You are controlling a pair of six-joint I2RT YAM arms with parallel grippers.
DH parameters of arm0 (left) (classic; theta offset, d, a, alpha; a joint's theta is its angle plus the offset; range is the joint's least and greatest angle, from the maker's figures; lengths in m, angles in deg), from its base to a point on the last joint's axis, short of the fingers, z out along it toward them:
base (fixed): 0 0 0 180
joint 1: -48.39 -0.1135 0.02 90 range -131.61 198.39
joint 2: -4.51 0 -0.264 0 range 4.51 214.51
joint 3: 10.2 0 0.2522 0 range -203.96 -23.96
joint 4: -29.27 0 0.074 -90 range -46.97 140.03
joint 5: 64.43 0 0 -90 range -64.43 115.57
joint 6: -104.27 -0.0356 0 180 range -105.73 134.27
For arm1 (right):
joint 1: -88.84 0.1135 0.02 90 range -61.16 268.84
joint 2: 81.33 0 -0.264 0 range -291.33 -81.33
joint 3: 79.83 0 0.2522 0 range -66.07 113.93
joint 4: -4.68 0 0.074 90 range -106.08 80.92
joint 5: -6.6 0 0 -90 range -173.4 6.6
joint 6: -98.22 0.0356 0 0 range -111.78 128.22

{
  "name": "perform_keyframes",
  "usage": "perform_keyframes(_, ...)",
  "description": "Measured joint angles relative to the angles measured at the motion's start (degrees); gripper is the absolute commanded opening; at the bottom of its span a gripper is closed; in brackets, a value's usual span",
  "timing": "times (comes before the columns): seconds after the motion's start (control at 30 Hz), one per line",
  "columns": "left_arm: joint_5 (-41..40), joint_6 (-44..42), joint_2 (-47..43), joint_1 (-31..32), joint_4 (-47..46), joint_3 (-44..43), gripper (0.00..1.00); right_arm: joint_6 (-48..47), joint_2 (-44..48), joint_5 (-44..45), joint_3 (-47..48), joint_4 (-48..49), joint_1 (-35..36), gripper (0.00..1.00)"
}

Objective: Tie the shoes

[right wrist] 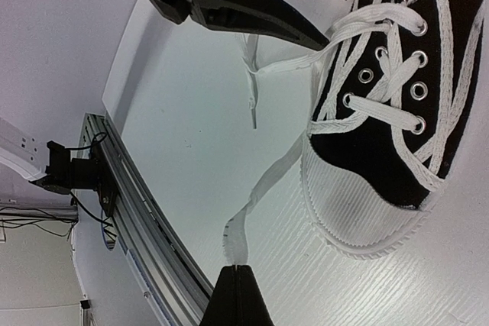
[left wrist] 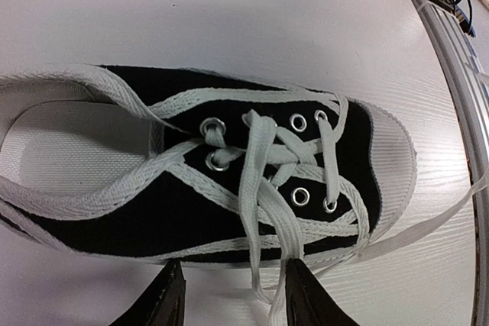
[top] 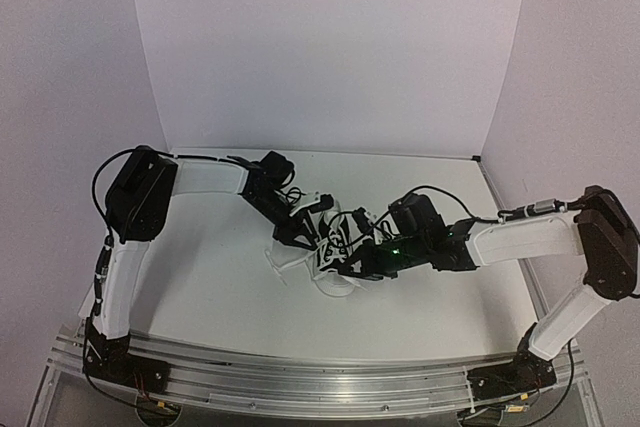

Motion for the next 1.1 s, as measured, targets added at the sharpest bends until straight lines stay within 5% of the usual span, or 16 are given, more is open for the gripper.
perform_keyframes(0.23, -1.3, -0.4, 0.0, 0.1, -0.6, 0.4, 0.26, 0.0, 0.0, 0.2, 0.0, 0.3, 0.0, 0.00)
perform_keyframes(0.4, -1.4, 0.3, 0.0, 0.3, 0.2, 0.3, 0.01, 0.4, -0.5, 1.3, 0.1, 0.4, 0.0, 0.00)
perform_keyframes(1.1, -5.2, 9.5, -0.6, 1.1, 13.0, -13.9, 0.00, -0.5, -12.0, 14.8, 14.5, 0.3, -2.4, 0.00)
